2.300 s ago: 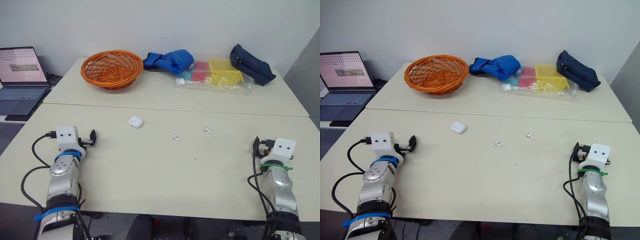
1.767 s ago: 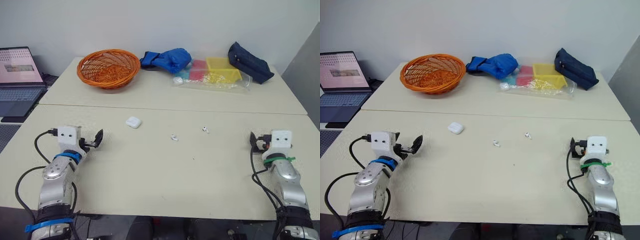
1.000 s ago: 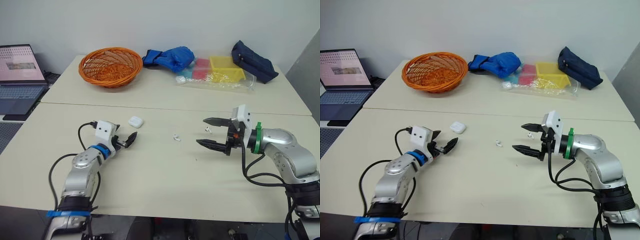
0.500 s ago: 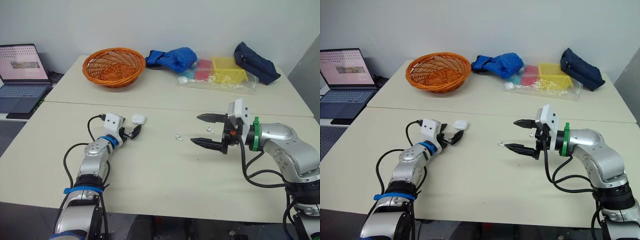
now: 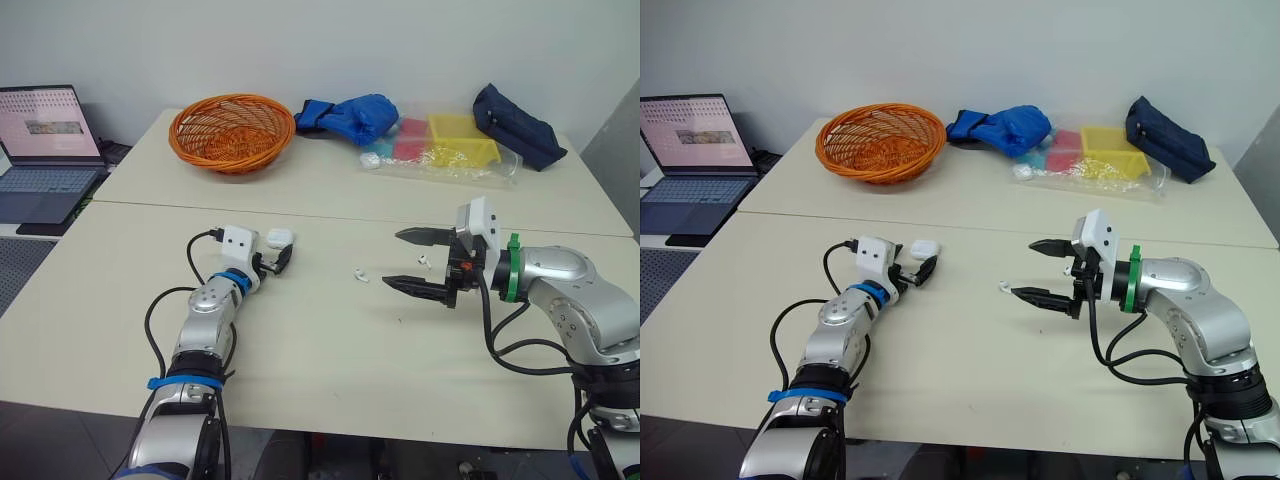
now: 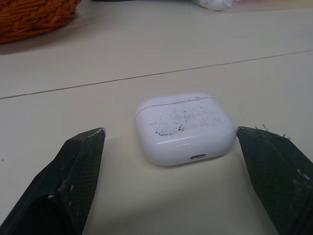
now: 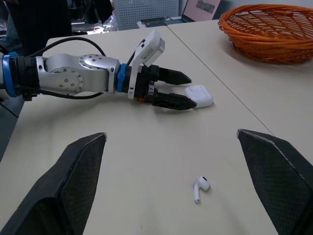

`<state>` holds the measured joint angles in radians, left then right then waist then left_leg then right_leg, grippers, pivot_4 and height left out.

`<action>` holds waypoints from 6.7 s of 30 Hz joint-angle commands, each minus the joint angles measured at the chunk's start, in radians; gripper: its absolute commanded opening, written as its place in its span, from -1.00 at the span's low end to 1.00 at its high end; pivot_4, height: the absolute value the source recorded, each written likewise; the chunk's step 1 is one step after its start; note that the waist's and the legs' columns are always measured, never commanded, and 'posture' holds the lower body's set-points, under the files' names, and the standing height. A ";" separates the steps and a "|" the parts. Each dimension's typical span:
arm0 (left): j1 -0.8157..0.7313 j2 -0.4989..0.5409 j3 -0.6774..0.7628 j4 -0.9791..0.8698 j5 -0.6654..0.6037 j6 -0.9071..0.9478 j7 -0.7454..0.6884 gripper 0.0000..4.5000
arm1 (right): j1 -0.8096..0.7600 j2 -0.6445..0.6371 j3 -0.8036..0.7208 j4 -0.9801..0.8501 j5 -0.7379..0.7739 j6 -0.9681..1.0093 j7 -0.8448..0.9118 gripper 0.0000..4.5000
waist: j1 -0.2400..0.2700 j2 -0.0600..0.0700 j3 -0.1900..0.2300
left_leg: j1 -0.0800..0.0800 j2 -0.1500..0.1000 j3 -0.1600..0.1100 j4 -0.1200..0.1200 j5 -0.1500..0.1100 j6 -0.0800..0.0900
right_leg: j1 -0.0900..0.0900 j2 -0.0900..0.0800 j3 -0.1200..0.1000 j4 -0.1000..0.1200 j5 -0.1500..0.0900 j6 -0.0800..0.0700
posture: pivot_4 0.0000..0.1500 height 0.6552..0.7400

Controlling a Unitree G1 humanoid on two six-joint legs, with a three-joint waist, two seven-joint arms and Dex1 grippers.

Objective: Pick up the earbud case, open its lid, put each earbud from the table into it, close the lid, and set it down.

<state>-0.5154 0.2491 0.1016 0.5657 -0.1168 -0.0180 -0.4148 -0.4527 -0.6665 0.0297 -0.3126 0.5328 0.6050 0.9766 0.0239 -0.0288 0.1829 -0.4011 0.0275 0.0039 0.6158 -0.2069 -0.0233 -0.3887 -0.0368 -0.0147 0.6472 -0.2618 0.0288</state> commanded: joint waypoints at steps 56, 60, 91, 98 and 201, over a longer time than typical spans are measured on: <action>-0.016 0.134 0.021 -0.165 -0.153 0.132 -0.280 -0.10 | 0.016 0.001 -0.052 -0.053 0.034 0.015 -0.058 1.00 | -0.006 0.001 0.000 | -0.016 0.002 0.001 0.012 0.000 0.000 | -0.012 0.002 0.000 0.001 0.008 0.000 | 1.00 1.00; -0.132 0.240 -0.070 0.031 -0.062 0.080 -0.444 0.44 | 0.018 0.003 -0.051 -0.056 0.038 0.017 -0.064 1.00 | -0.003 0.001 0.000 | -0.019 0.000 0.001 0.013 0.000 0.001 | -0.015 0.003 0.000 0.001 0.009 -0.002 | 1.00 1.00; -0.470 0.230 -0.144 0.656 0.132 -0.034 -0.537 0.36 | 0.060 -0.022 -0.089 -0.110 0.064 0.043 -0.104 1.00 | -0.025 0.000 0.000 | -0.019 0.002 0.003 0.014 0.000 0.001 | -0.018 0.012 0.003 0.005 0.008 -0.001 | 1.00 1.00; -0.463 0.225 -0.151 0.645 0.153 -0.062 -0.547 0.24 | 0.051 -0.020 -0.087 -0.099 0.063 0.041 -0.103 1.00 | -0.025 0.000 0.000 | -0.019 0.002 0.003 0.015 0.000 0.001 | -0.018 0.012 0.003 0.006 0.008 -0.001 | 1.00 1.00; -0.515 0.263 -0.438 -0.193 0.057 0.077 -1.050 0.20 | -0.268 0.051 0.324 -0.093 -0.322 0.170 -0.222 -0.65 | -0.029 0.001 0.000 | -0.031 0.006 0.002 0.030 0.000 0.002 | -0.031 0.017 0.005 0.019 0.010 -0.005 | 1.00 1.00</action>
<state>-1.0271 0.5164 -0.3471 0.4051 -0.0542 0.0566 -1.4706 -0.6945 -0.6185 0.3757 -0.3631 0.2173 0.7797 0.7479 -0.0055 -0.0276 0.1834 -0.4320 0.0337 0.0060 0.6456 -0.2066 -0.0215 -0.4195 -0.0201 -0.0101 0.6661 -0.2514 0.0239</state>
